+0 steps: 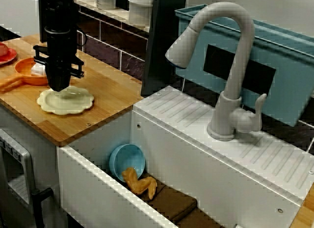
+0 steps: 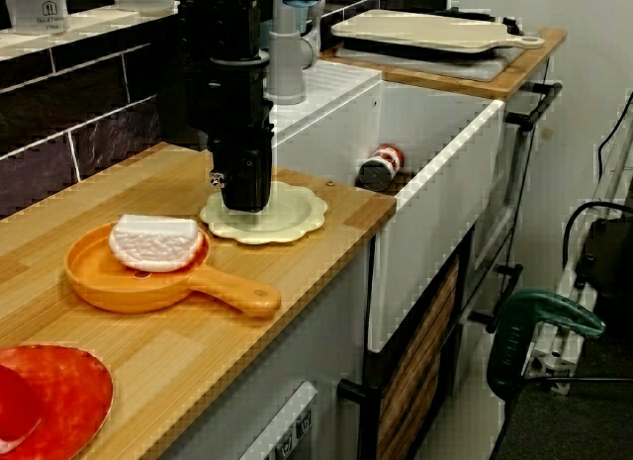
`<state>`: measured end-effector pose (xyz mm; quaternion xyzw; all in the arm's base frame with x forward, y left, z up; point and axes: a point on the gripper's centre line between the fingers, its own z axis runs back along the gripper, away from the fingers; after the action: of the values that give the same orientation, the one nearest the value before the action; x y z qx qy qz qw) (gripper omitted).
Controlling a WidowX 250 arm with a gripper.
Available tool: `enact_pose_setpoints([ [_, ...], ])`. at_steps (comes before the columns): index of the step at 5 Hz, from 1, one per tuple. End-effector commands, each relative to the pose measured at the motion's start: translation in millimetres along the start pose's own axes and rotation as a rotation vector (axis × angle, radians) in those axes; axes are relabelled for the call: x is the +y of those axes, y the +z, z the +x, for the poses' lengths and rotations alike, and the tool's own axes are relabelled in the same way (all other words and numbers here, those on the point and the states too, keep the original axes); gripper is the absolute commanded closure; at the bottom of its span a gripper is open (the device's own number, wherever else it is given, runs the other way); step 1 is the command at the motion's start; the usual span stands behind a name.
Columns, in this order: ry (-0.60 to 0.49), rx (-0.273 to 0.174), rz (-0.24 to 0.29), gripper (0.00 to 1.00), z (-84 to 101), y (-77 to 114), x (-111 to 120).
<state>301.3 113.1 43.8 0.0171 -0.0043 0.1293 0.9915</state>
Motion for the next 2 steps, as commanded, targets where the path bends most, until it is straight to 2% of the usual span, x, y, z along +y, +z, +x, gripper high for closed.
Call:
enact_pose_setpoints([
  [1, -0.005, -0.061, -0.012, 1.00, 0.6, 15.4, -1.0],
  [2, -0.010, -0.054, -0.010, 1.00, 2.4, 9.4, -10.6],
])
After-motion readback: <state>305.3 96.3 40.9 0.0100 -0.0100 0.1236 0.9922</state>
